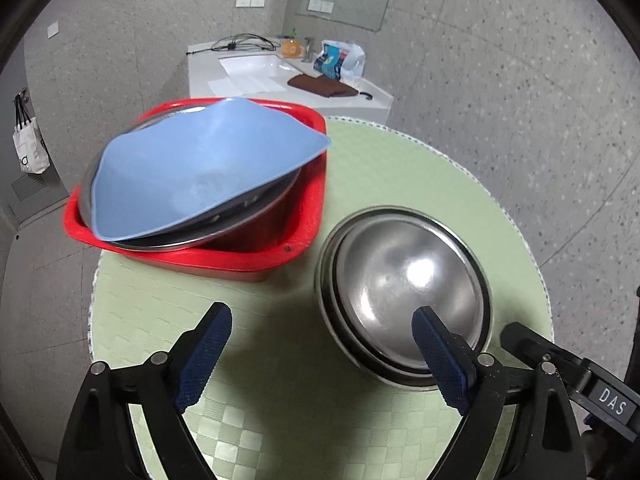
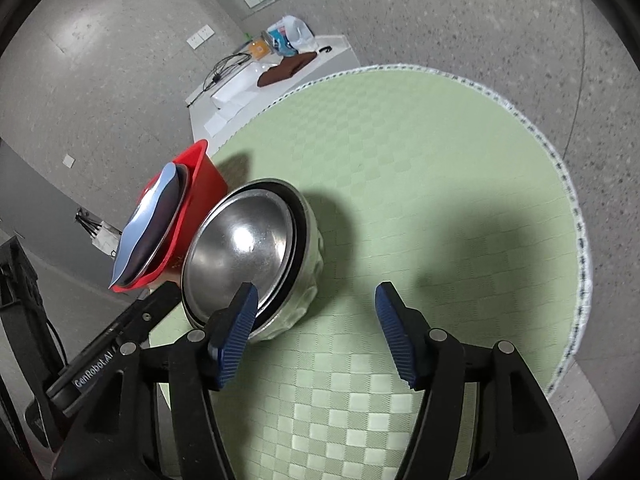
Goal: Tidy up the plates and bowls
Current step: 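Close both grippers on the rim of the stacked steel bowls, then carry the bowl stack onto the blue plate in the basket and release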
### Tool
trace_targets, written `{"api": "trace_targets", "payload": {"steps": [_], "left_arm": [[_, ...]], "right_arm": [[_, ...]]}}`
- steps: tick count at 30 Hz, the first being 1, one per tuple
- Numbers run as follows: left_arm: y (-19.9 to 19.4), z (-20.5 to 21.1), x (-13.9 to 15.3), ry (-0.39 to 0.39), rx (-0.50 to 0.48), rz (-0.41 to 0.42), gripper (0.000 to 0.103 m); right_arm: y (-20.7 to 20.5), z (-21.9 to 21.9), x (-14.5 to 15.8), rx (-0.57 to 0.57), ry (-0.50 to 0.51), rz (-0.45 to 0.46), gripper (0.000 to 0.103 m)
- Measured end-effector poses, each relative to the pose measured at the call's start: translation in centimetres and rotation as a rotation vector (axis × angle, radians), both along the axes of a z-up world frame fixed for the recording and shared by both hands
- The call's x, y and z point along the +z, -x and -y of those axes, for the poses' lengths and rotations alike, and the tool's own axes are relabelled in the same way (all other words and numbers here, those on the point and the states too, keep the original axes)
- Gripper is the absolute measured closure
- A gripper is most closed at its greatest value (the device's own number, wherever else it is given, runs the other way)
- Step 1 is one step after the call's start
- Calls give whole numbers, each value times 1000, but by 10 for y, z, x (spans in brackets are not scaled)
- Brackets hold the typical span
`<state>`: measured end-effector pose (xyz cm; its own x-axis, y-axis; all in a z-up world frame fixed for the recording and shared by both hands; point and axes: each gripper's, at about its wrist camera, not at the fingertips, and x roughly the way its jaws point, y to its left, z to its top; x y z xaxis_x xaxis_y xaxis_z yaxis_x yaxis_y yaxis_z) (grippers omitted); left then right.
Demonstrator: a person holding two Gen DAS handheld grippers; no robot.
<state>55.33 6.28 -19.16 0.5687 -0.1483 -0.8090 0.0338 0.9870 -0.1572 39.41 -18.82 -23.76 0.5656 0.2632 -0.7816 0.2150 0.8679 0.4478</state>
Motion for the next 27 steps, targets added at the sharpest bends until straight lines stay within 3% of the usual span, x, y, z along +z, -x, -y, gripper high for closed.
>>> {"api": "trace_targets", "payload": {"steps": [9,11,15,16,17,18,20,27], "left_arm": [[-35,9,-24,-10,-25,-56,18],[-41,8,-30,2,-34,-80,28],[-53,9,-39,16,-44,-120,31],[-56,10,-41,22,-51,-123,38],[-59,10,-42,33,-66,-126,53],[-62,11,-43,44,-84,-129,59],[-65,15,-42,22,-98,-117,61],[-53,18,-31,22,-104,-87,64]], "right_arm": [[-25,-4,-28,-7,-79,-57,40],[-29,-5,-34,-7,-91,-67,40],[-35,-8,-43,9,-125,-78,40],[-36,-8,-45,13,-134,-82,40],[-37,-8,-47,16,-143,-84,42],[-38,-8,-49,24,-157,-82,50],[-40,-12,-50,51,-174,-82,60],[-27,-18,-42,79,-124,-73,61]]}}
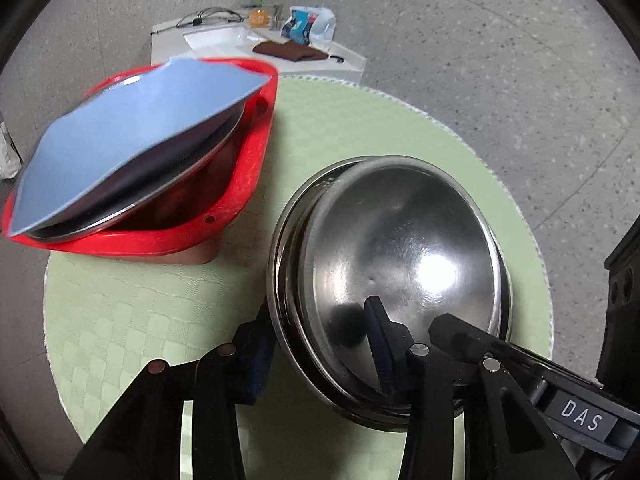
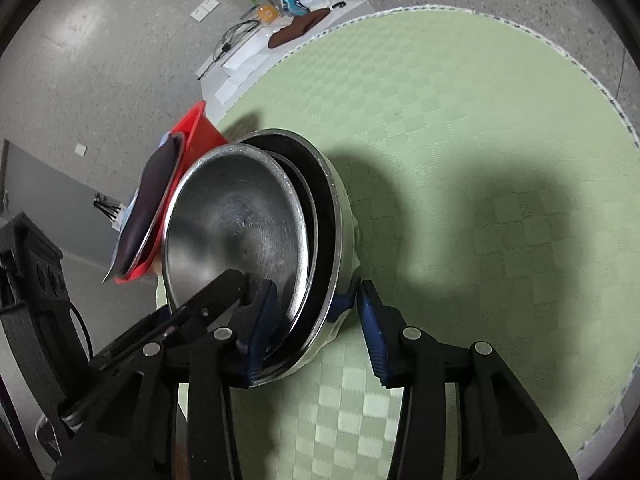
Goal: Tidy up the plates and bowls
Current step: 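Carry the bowl stack onto the blue plate in the basket and release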
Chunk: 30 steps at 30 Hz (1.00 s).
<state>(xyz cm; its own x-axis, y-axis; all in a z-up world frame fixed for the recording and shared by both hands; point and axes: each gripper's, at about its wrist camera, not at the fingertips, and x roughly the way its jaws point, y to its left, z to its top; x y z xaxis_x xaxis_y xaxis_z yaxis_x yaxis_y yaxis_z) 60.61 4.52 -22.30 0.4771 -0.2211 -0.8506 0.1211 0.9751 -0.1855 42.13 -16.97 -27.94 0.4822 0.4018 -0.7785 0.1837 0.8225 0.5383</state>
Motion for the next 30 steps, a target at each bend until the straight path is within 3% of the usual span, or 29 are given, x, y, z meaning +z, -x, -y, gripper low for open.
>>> {"api": "trace_targets", "payload": {"steps": [5,10,18,23,30], "left_arm": [[22,3,30,22,-4,55,64],[46,-7,73,26,-1,133,64],[43,-74,119,60,47,190,63],[19,-140,120,63,73,173,63],[-30,-191,97,42,62,100,63]], "right_arm": [[21,3,26,1,10,46,61],[34,-2,71,17,25,123,61],[10,-45,133,69,27,217,61],[-23,-100,140,107,56,239,61],[-71,-154,114,119,69,177,61]]}}
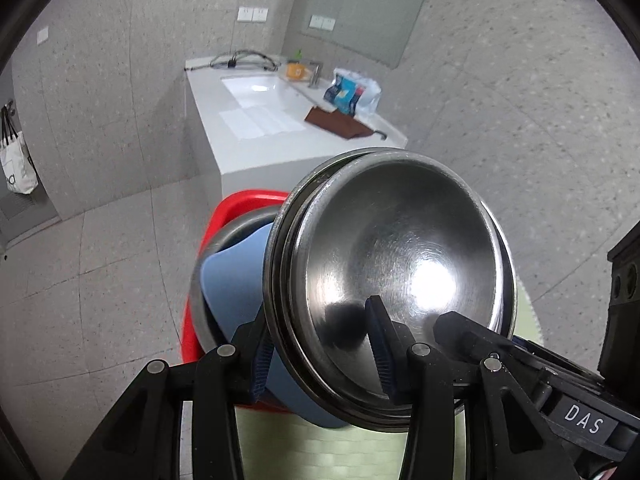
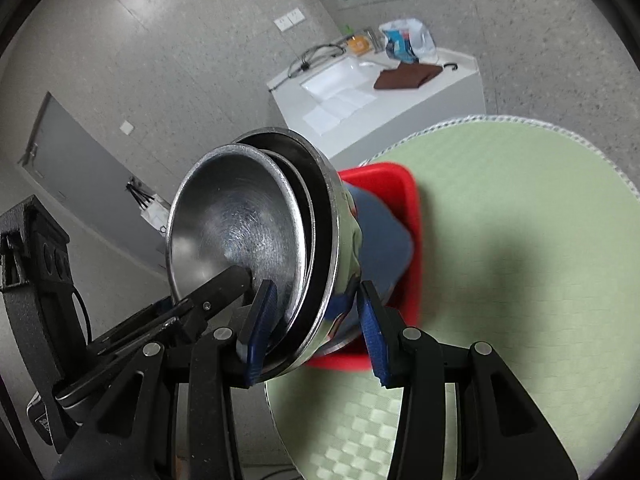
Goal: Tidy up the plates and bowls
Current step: 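Carry the bowl stack onto the blue plate in the basket and release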
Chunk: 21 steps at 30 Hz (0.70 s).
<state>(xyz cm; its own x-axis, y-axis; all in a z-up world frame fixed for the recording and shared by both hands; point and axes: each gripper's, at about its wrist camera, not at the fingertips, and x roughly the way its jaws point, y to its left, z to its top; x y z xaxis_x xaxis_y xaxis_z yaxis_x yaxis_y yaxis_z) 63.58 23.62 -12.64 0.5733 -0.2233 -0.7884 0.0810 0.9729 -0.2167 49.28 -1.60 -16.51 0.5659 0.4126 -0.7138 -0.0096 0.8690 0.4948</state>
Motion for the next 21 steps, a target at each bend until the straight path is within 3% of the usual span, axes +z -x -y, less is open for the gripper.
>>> {"api": "trace_targets", "payload": {"steps": [9,21], "left_arm": [[-63,-25,-37,3,-31,-120,62],[-90,-11,-52,-21,-49,-141,59]], "right_arm": [[-30,-24,-45,-25,16,-116,61],[-40,-29,-53,-60,29,-137,55]]}}
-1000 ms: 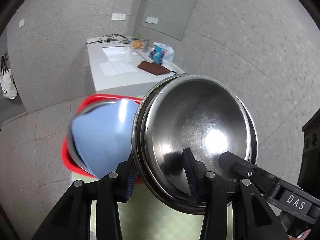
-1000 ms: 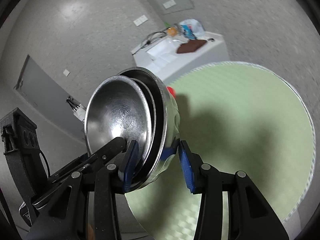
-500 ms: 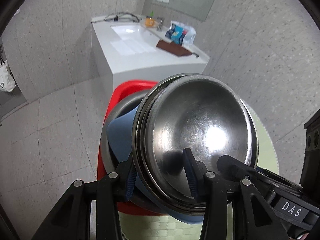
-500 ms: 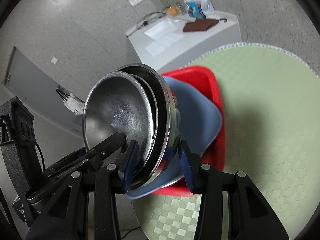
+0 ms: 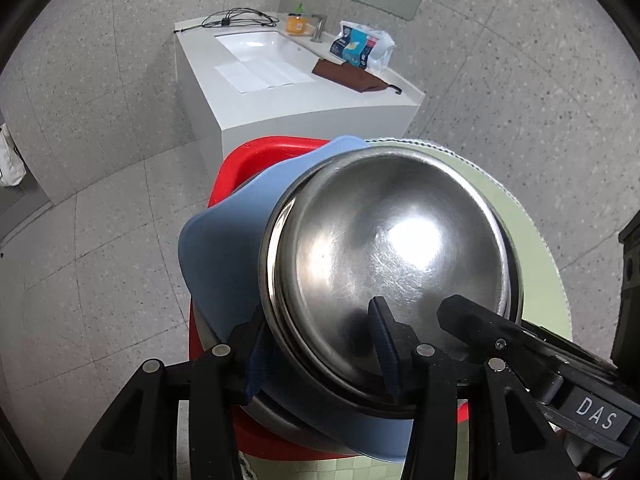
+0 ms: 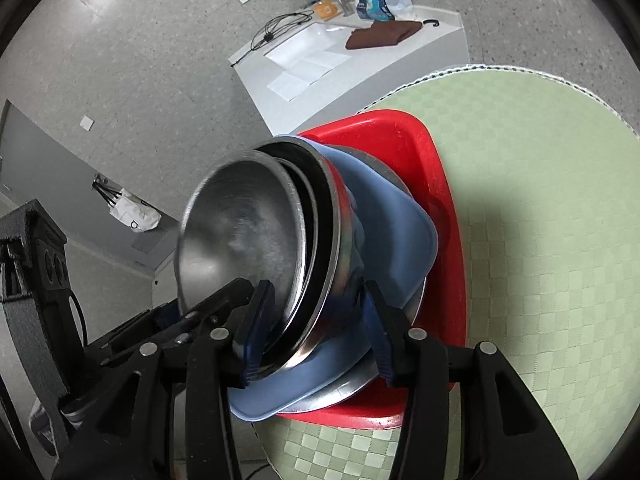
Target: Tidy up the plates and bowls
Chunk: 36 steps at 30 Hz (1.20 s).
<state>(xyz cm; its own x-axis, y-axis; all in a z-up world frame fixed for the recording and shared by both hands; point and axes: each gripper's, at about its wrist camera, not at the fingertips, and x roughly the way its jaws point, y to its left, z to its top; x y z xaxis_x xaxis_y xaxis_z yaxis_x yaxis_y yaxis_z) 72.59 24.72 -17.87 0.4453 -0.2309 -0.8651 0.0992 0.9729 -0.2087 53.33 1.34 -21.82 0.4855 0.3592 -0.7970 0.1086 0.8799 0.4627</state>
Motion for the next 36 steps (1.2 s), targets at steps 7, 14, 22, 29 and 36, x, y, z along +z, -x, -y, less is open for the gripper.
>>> {"api": "trace_targets", "payload": {"steps": [7,14,22,29,36], "left_arm": [[14,-3,18,-10,54,80,26],[65,19,60,-93,96,254,12],[181,76,113,-187,93,511,1],[313,123,142,-171,96,642,1],[445,157,143,-152,113,709,1]], "right_arm": [[9,3,12,-13,9,50,39],[41,15,41,-25,34,131,27],[122,37,106,-50,167,317,16],[231,73,164,-85,295,480,2],[332,104,194,-94,331,572,0]]}}
